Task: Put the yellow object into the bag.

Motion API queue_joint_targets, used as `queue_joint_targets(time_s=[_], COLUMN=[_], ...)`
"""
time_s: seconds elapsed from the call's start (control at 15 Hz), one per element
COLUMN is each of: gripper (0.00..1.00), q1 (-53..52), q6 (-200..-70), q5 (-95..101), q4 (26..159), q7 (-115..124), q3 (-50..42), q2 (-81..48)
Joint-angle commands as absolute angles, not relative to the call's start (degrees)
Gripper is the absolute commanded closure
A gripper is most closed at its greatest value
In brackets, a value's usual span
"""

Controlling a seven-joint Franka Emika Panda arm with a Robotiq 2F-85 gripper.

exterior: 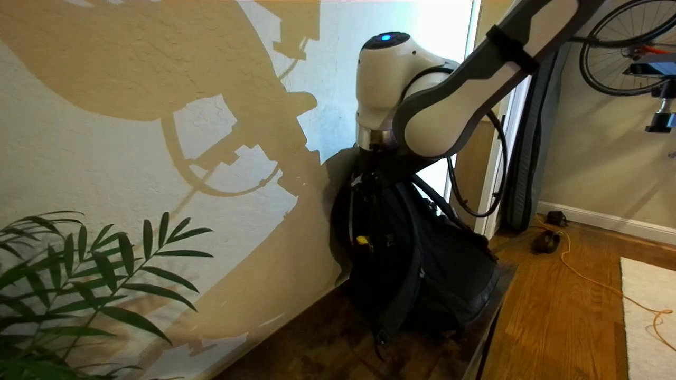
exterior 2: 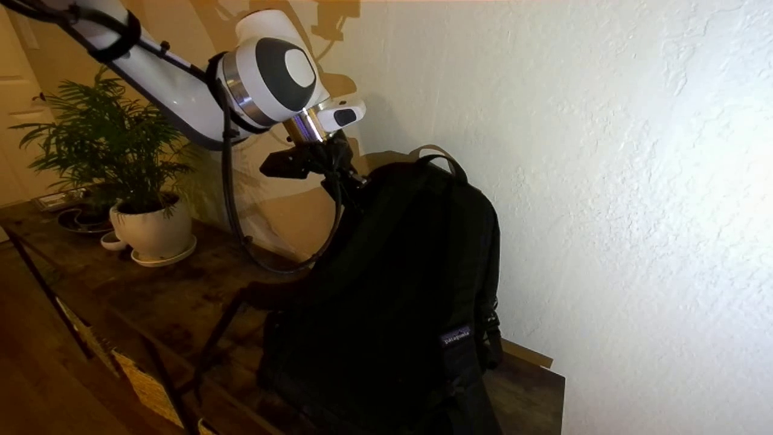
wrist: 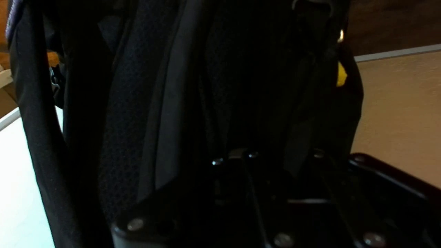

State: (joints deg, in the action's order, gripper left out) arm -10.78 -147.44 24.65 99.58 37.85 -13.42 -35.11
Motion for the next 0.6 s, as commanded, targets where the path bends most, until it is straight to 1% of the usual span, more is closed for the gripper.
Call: queue_joint_targets(time_s=[0.0, 0.27, 0.53], gripper=[0.92, 0.93, 0.93], q1=[-10.1, -10.0, -8.7], q6=[-150.8, -149.3, -147.4], q5=[22.5, 21.4, 18.2], q4=[106.5, 108.3, 107.4], q7=[32.2, 30.4, 26.7], q3=[-11.6, -10.8, -9.1], q2=[-26.1, -22.7, -26.8])
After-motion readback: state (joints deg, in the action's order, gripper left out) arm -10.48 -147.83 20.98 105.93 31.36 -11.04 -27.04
